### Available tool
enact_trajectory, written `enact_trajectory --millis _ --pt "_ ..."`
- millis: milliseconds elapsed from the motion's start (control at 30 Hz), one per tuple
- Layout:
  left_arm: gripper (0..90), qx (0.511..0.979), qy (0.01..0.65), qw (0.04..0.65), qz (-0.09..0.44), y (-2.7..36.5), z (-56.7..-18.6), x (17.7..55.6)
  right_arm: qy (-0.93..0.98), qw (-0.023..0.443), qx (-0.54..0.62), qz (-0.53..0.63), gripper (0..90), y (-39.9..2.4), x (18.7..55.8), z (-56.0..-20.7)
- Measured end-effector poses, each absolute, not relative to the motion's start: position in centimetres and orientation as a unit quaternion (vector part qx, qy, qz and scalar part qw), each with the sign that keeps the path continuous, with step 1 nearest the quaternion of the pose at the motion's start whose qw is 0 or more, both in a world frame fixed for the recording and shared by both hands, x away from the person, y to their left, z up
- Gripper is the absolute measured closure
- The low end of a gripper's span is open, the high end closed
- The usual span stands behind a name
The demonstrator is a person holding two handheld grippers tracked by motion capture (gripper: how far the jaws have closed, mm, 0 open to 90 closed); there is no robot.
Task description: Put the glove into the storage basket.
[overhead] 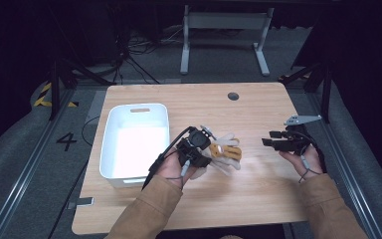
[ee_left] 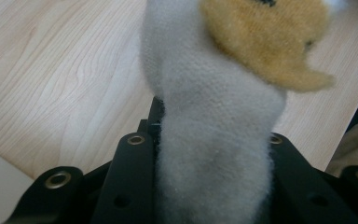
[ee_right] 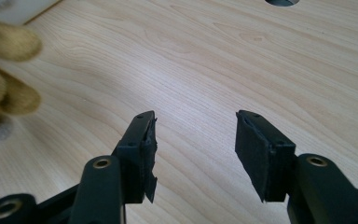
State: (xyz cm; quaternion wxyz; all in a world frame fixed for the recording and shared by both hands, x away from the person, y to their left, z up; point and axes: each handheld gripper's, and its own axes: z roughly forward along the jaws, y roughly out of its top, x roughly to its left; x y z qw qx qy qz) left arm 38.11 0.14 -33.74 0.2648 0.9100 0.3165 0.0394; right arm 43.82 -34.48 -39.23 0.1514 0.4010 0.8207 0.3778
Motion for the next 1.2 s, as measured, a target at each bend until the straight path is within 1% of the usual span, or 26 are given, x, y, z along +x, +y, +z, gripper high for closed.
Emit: enact_trajectory --millis 367,833,1033,1200 --pt "70.5 0.901 0.346 0.259 0.035 1.2 -32.8 38.4 0.825 0.143 0.397 0.375 48.7 -33.8 45.0 -39.6" --pt "70.5 0.893 0.382 0.233 0.043 1.6 -31.8 39.4 0.821 0.126 0.405 0.383 49.3 -34.7 45.4 -40.0" --pt "70.5 0.888 0.402 0.218 0.042 1.6 -31.5 40.0 0.828 0.111 0.404 0.373 52.9 -34.5 45.6 -40.7" --pt "70.5 0.876 0.431 0.212 0.045 1.5 -30.9 40.6 0.837 0.107 0.402 0.355 53.8 -34.2 45.8 -41.3"
